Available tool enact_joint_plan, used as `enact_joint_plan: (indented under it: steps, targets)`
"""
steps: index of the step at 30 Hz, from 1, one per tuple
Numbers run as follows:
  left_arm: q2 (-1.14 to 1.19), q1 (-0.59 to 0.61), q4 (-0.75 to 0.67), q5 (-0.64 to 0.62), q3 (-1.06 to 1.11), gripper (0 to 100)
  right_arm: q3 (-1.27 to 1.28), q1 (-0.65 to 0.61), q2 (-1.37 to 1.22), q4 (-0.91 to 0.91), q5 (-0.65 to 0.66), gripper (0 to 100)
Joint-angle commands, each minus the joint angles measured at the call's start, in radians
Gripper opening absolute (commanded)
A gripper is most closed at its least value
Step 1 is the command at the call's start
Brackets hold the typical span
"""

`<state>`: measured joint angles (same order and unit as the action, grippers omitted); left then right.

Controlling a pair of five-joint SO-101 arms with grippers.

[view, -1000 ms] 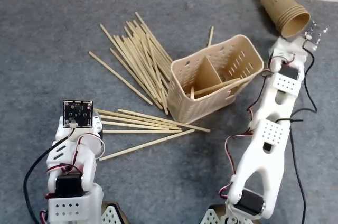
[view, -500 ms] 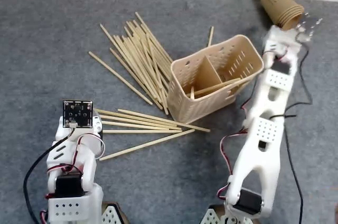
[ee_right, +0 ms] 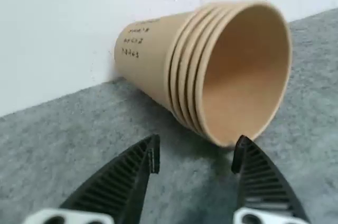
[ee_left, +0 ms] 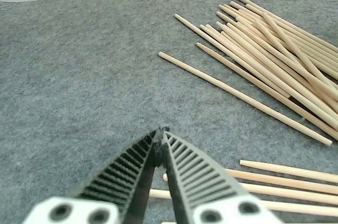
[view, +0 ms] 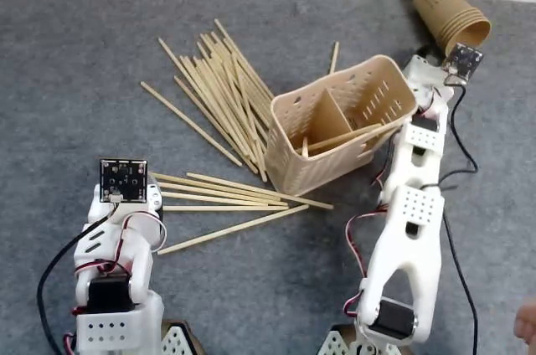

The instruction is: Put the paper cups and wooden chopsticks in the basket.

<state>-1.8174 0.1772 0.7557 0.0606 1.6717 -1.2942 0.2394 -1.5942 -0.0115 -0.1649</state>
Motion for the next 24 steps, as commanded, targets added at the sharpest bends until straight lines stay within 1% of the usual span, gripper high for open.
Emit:
enact_joint_plan:
  steps: [1, 6, 10, 24]
  targets:
    - [-0.012, -0.019, -0.021, 0.011, 0.005, 1, 0.065, -0.004, 0.137, -0.048, -0.009, 22.0]
    - [-0.012, -0.019, -0.021, 0.011, 0.005, 1, 0.096, -0.004, 0.151, -0.065, -0.009, 22.0]
    - [-0.012, -0.019, -0.048, 0.011, 0.012, 1, 0.096, -0.007, 0.154, -0.076, -0.009, 22.0]
    - [-0.012, -0.019, -0.048, 0.011, 0.012, 1, 0.082, -0.021, 0.159, -0.076, -0.005, 22.0]
